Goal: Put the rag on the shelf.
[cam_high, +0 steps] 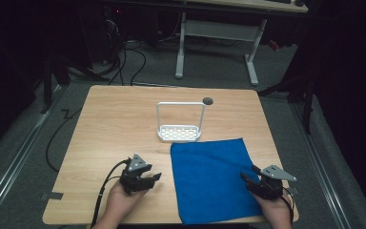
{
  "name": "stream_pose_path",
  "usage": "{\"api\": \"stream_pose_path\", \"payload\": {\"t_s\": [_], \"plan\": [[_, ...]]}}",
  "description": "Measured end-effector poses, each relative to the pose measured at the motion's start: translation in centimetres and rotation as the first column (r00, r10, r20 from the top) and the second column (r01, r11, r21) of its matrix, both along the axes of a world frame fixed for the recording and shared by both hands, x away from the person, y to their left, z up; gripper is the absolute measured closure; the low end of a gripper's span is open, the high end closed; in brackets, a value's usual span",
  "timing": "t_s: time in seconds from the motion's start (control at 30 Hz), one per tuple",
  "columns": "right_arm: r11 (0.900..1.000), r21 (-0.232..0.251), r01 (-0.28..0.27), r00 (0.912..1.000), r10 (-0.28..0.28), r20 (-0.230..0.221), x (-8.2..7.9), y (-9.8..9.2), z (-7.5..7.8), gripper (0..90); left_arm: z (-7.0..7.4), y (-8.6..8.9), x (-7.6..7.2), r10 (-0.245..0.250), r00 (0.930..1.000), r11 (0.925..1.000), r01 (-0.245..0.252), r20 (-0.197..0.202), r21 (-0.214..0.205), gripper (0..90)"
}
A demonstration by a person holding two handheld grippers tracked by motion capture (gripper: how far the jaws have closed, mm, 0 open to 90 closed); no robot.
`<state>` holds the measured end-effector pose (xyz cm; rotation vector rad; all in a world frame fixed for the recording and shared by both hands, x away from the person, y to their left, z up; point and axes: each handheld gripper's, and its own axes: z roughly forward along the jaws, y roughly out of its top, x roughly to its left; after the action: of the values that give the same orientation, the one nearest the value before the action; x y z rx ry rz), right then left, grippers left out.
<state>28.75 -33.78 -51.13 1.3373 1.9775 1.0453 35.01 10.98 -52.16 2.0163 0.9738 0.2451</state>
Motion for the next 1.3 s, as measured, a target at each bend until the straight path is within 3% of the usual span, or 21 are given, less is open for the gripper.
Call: {"api": "stream_pose_path", "payload": {"t_s": [0.1, 0.23, 0.8, 0.93, 1.0, 1.1, 1.23, 1.3], "plan": [[0.9999, -0.013, 0.002, 1.0, -0.002, -0.009, 0.0, 0.0, -0.1, 45.8, -0.2, 0.4, 0.5, 0.024, 0.9997, 0.9995, -0.024, -0.003, -0.021, 46.1], [0.9991, -0.042, 0.008, 0.9999, -0.009, -0.008, 0.4, 0.1, -0.2, 47.3, -0.3, 0.2, 0.4, 0.02, 0.9998, 0.9998, -0.02, 0.002, -0.006, 45.5], [0.9989, -0.038, 0.026, 0.9997, -0.026, 0.002, 0.5, -0.2, 0.0, 48.9, 0.2, -1.1, -0.2, -0.011, 0.9997, 0.9997, 0.011, 0.02, -0.024, 44.6], [0.9984, -0.047, 0.031, 0.9995, -0.031, 0.005, 0.5, -0.2, 0.0, 49.7, 0.6, -2.8, -0.6, -0.06, 0.9982, 0.9957, 0.06, -0.001, -0.071, 54.4], [0.9984, -0.047, 0.031, 0.9994, -0.031, 0.013, 0.5, -0.2, 0.1, 49.9, 0.8, -3.9, -1.0, -0.092, 0.9957, 0.9934, 0.092, 0.01, -0.068, 63.0], [0.998, -0.057, 0.027, 0.9996, -0.026, 0.015, 0.6, -0.1, 0.1, 49.9, 0.9, -6.1, -1.7, -0.149, 0.9884, 0.9875, 0.15, 0.032, -0.048, 73.1], [0.9977, -0.061, 0.031, 0.9994, -0.03, 0.017, 0.4, 0.0, 0.1, 53.8, 0.7, -8.4, -2.5, -0.212, 0.9763, 0.9772, 0.212, 0.043, 0.008, 88.1], [0.9977, -0.06, 0.032, 0.9992, -0.031, 0.023, 0.4, -0.1, 0.2, 54.3, 0.4, -9.2, -2.8, -0.233, 0.9716, 0.9719, 0.232, 0.038, 0.04, 90.0]]}}
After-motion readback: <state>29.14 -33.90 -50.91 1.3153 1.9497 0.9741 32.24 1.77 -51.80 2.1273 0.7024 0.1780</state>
